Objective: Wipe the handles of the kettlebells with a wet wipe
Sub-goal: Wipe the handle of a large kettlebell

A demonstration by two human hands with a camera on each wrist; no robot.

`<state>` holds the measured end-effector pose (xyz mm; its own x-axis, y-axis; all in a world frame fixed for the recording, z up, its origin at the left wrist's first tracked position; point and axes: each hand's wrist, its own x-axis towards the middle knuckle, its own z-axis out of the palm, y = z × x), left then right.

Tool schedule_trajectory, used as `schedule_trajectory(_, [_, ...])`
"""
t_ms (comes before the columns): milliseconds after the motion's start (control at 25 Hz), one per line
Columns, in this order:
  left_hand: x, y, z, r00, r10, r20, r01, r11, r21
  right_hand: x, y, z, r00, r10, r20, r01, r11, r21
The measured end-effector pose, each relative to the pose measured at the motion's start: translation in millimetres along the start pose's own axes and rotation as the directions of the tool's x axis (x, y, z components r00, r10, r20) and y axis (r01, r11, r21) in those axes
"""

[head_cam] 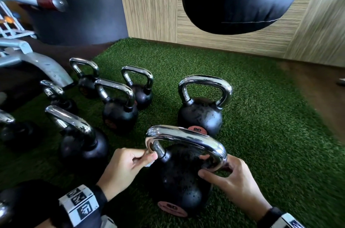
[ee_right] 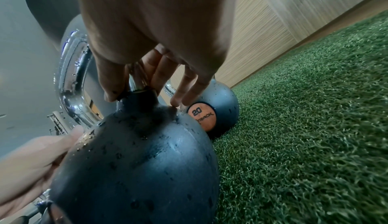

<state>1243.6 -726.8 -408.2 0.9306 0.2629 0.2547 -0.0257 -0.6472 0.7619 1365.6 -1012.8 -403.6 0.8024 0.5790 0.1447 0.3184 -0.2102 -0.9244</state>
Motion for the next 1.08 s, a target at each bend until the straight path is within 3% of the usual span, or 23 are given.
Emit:
schedule_trajectory(320, [29,13,5,0.999,-0.035,-0.018,0.037,0.996,0.077,-9,12,-2,0.994,-0.041,-0.104,0.015,0.970,-0.241])
schedule_trajectory(400, [50,7,9,0.999,-0.054,-0.004,0.054,0.996,0.072,-15,15,3,0.987,-0.120,-0.110,0.080,0.946,-0.315])
schedule_trajectory(520, [84,7,21,0.999,-0.008,0.032,0.006,0.997,0.080,-16,20,18,0.953,-0.301,-0.023,0.266,0.871,-0.413])
schedule_trajectory(640, [108,16,34,0.996,0.072,0.053,-0.071,0.997,-0.015,1,24,27,0.920,-0.391,-0.024,0.349,0.845,-0.404])
schedule_trajectory(760, [120,19,31,0.986,0.062,0.156,-0.071,0.996,0.050,23,25,34,0.933,-0.347,-0.091,0.285,0.872,-0.397])
schedule_trajectory(880, [113,19,19,0.941,0.021,0.337,0.038,0.985,-0.167,39,35,47,0.983,-0.153,-0.103,0.110,0.934,-0.340])
schedule_trajectory(960, [104,19,19,0.947,0.052,0.318,0.003,0.985,-0.170,45,43,59,0.998,-0.034,-0.046,0.024,0.977,-0.212])
schedule_trajectory(1080, [106,23,23,0.973,0.142,0.183,-0.142,0.990,-0.013,48,47,75,0.991,-0.053,-0.123,0.040,0.993,-0.107])
